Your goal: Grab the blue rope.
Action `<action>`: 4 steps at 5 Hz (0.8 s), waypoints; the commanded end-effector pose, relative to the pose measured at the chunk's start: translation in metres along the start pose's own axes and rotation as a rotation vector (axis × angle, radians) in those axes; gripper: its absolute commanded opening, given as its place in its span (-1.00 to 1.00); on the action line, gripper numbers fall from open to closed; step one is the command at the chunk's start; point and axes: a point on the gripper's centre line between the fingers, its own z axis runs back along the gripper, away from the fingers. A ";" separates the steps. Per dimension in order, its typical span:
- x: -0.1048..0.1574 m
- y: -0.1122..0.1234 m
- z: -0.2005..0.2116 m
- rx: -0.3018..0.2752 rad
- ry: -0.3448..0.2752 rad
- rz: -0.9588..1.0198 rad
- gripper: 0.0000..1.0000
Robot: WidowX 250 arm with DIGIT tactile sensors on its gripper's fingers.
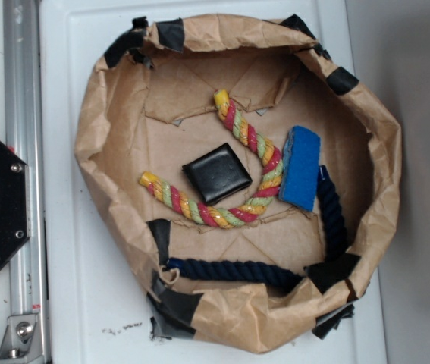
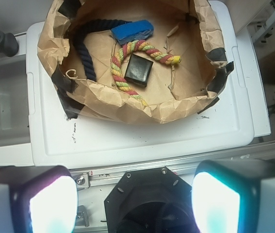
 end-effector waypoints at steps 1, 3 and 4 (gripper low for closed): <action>0.092 0.011 -0.064 -0.017 -0.078 -0.016 1.00; 0.142 -0.006 -0.156 -0.048 -0.016 -0.165 1.00; 0.141 -0.034 -0.178 0.000 -0.094 -0.374 1.00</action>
